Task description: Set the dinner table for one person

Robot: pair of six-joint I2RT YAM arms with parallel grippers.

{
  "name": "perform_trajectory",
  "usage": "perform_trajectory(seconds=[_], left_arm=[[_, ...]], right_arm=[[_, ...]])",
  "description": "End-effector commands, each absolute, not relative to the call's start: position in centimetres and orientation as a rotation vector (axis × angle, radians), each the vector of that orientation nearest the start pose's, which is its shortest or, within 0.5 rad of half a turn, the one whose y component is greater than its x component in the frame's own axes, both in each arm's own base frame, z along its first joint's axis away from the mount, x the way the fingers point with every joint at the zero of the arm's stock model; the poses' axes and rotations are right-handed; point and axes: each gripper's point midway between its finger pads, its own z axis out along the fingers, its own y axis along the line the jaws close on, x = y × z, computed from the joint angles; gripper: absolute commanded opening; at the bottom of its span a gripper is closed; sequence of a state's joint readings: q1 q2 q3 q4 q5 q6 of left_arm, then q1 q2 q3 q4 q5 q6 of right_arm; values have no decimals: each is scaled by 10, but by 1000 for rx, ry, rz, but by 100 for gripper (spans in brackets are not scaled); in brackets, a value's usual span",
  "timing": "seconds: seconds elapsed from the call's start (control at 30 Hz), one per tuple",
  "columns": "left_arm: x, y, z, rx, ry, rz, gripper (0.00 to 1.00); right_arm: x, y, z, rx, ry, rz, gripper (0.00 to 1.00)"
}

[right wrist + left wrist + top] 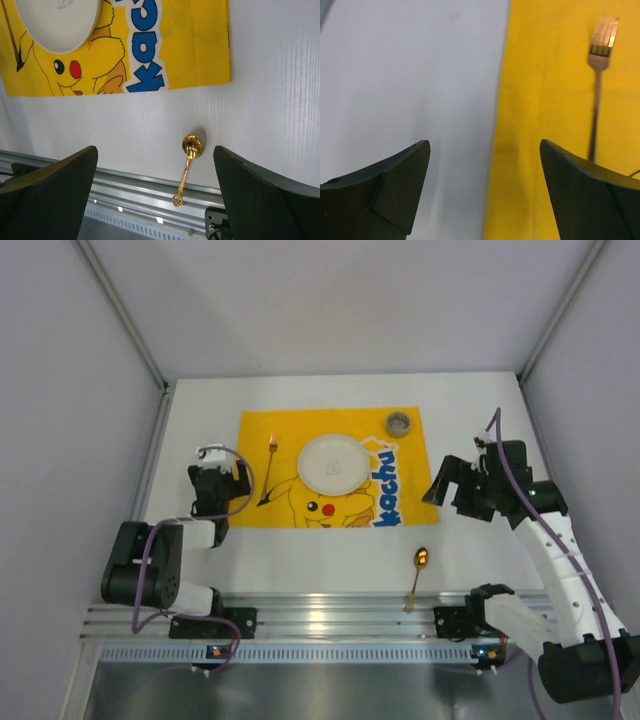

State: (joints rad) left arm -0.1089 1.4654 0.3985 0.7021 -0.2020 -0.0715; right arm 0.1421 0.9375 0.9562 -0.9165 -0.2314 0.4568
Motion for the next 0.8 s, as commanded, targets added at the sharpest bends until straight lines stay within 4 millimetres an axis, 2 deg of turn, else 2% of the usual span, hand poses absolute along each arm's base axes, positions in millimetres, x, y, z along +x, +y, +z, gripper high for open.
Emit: perform_trajectory(seconds=[0.0, 0.17, 0.27, 0.3, 0.33, 0.37, 0.4, 0.43, 0.5, 0.53, 0.67, 0.77], left_arm=[[377, 22, 100, -216, 1748, 78, 96], [385, 38, 98, -253, 1765, 182, 92], [392, 20, 93, -180, 1792, 94, 90], [396, 12, 109, -152, 1703, 49, 92], [391, 4, 96, -87, 1732, 32, 93], [389, 3, 92, -87, 1732, 28, 95], [389, 3, 97, -90, 1685, 22, 96], [390, 4, 86, -79, 1711, 47, 96], [394, 1, 82, -79, 1741, 37, 96], [393, 3, 80, -90, 1744, 39, 96], [392, 7, 83, -114, 1730, 57, 98], [392, 7, 83, -111, 1725, 59, 99]], right_arm=[[209, 85, 178, 275, 2514, 499, 100], [212, 87, 176, 265, 2537, 508, 100], [217, 89, 180, 236, 2532, 508, 100], [218, 88, 181, 221, 2531, 502, 100], [218, 88, 178, 219, 2541, 501, 100], [218, 87, 176, 219, 2543, 495, 100], [217, 86, 172, 217, 2553, 486, 100], [213, 86, 163, 218, 2575, 482, 100], [211, 85, 152, 239, 2590, 474, 100], [206, 83, 139, 252, 2618, 463, 100], [202, 77, 116, 316, 2668, 400, 100], [194, 69, 103, 429, 2743, 322, 99]])
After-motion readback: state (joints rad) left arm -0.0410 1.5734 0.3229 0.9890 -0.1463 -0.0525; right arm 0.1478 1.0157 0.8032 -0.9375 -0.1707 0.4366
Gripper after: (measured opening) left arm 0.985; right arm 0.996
